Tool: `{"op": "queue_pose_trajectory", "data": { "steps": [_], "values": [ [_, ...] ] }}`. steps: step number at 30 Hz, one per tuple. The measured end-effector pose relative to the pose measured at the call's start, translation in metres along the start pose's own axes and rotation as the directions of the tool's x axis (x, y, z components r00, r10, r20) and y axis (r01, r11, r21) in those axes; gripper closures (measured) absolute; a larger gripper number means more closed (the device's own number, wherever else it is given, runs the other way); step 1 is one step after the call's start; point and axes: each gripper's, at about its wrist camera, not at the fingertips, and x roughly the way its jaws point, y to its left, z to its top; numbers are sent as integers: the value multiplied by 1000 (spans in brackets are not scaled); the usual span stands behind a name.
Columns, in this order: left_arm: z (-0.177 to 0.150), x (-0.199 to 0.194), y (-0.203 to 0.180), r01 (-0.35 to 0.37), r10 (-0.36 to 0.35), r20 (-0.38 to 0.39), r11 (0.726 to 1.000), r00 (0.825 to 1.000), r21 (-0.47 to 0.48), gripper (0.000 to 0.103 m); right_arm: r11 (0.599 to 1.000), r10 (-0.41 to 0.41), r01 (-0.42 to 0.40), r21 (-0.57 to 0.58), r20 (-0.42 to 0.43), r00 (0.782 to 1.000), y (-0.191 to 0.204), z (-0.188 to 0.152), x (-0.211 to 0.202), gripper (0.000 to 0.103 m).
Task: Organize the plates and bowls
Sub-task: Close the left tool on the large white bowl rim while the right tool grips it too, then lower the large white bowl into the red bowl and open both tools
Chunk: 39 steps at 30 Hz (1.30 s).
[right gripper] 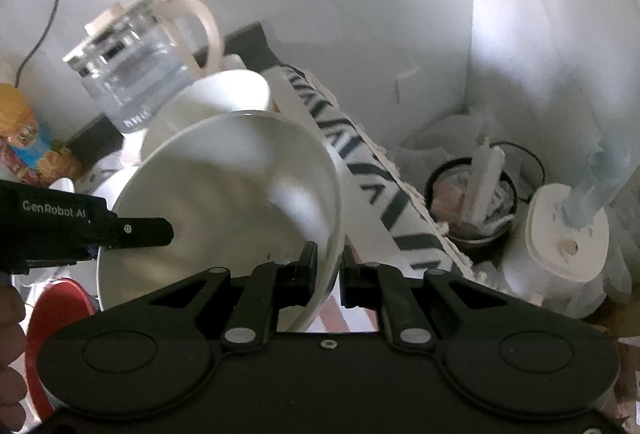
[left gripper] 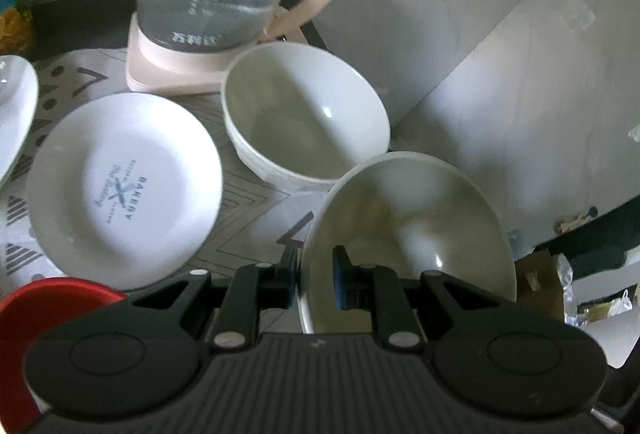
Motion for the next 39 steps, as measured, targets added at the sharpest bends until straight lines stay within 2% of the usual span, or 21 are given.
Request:
{"op": "queue_pose_trajectory", "data": {
  "steps": [10, 15, 20, 29, 39],
  "values": [
    [0, -48, 15, -9, 13, 77, 999, 997, -46, 87, 996, 67, -63, -66, 62, 996, 28, 12, -22, 92],
    [-3, -78, 21, -24, 33, 147, 998, 989, -64, 87, 990, 104, -96, -101, 87, 991, 46, 14, -35, 92],
    [-7, -98, 40, -27, 48, 176, 993, 983, -118, 86, 981, 148, -132, -145, 105, 983, 65, 14, -47, 91],
    [-28, -121, 77, -56, 98, 186, 974, 978, -219, 87, 954, 219, -201, -222, 61, 974, 103, 5, -46, 91],
    [-51, -135, 112, -105, 158, 156, 947, 975, -304, 85, 915, 265, -266, -304, -45, 963, 142, -12, -41, 89]
  ]
}}
